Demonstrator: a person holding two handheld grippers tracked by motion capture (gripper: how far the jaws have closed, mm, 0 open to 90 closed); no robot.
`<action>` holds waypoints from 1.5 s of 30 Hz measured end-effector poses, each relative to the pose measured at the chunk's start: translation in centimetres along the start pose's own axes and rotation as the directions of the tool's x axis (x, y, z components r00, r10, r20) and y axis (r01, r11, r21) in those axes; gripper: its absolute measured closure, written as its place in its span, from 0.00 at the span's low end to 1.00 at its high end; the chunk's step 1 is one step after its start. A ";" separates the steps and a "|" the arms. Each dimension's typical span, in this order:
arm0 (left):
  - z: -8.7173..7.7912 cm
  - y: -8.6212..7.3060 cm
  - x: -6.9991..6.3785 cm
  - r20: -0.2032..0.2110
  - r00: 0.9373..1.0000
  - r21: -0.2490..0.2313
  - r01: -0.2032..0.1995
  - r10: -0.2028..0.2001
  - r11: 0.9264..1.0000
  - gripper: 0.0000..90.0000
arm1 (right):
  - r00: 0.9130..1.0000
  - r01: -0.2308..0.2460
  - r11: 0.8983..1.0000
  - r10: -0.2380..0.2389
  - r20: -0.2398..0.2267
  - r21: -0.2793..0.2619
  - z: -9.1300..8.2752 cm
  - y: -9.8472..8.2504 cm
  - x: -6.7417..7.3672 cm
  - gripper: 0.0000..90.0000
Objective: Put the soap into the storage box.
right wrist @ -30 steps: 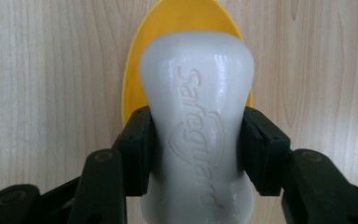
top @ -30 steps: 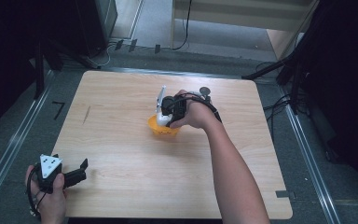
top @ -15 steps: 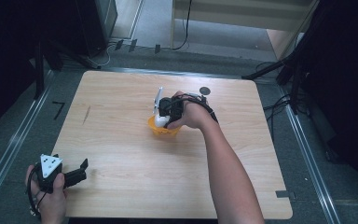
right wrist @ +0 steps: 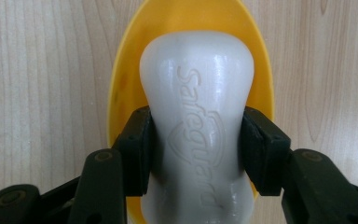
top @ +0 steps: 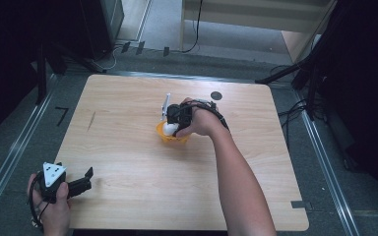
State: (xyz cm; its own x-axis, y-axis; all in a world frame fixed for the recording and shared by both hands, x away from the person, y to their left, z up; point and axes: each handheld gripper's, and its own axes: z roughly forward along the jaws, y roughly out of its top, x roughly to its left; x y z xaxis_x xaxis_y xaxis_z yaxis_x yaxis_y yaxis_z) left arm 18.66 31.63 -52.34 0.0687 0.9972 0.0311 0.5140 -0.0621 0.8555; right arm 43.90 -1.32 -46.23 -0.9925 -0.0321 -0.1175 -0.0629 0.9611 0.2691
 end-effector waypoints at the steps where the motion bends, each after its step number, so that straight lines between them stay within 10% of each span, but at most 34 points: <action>1: 0.0 0.0 0.0 -0.001 1.000 0.000 -0.002 0.002 1.000 0.00 | 1.000 0.003 1.000 -0.003 0.001 0.001 0.0 0.0 -0.1 0.56; 27: 0.1 0.0 0.0 0.003 1.000 0.008 0.002 -0.002 1.000 0.00 | 0.996 -0.089 0.994 0.090 0.023 -0.059 -3.5 -1.9 0.1 0.47; 45: 0.2 0.1 0.0 -0.003 1.000 0.001 0.000 0.000 1.000 0.00 | 0.986 -0.167 0.984 0.168 0.016 -0.068 -4.8 -6.6 1.8 0.42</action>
State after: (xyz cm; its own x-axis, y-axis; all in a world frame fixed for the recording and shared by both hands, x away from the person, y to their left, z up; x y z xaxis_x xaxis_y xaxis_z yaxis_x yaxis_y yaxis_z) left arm 18.85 31.63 -52.32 0.0656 0.9973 0.0326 0.5149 -0.0618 0.8550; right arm 42.08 -8.98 -43.65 -0.9872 0.1342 -0.0860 0.0963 0.9321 0.3491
